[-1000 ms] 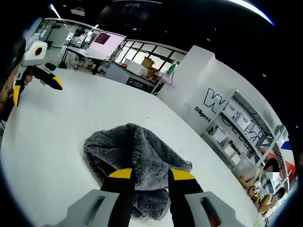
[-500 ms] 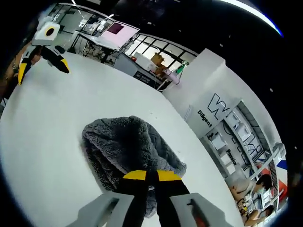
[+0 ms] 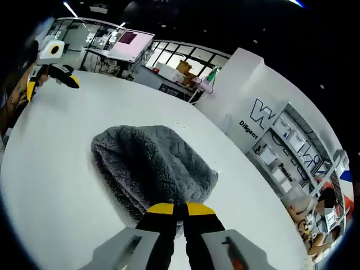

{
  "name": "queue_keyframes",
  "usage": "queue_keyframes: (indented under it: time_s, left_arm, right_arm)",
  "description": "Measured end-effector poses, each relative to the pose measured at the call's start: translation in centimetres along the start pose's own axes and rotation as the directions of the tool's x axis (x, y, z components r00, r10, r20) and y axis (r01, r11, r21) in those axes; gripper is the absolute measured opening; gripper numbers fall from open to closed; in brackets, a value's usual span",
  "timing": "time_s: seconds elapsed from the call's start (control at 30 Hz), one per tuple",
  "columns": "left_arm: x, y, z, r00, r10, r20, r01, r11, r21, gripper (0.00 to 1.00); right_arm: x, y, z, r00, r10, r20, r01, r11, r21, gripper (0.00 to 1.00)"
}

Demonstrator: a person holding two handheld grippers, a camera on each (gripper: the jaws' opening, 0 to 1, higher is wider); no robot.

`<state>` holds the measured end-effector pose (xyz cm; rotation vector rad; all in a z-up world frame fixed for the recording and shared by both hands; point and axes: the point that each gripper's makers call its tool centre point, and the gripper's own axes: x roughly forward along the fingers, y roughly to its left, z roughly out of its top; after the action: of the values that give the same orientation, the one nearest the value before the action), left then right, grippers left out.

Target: Fold the towel on the table until its edges align and the towel forms a compact rectangular stack.

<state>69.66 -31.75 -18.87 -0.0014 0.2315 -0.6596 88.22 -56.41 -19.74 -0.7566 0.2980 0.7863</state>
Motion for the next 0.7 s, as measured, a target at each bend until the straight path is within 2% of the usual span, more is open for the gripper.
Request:
queue_keyframes:
  time_s: [0.33, 0.7]
  left_arm:
    - [0.5, -0.6, -0.2, 1.000, -0.017, -0.020, 0.018, 1.000, 0.013, 0.96]
    - [1.3, -1.1, -0.4, 0.999, -0.041, -0.036, 0.042, 0.999, 0.019, 0.95]
  right_arm:
    - [1.8, 0.7, -3.5, 0.998, 0.047, -0.048, -0.044, 0.996, 0.071, 0.04]
    - [1.3, 0.9, -3.3, 0.998, 0.063, 0.011, -0.064, 0.988, 0.140, 0.07]
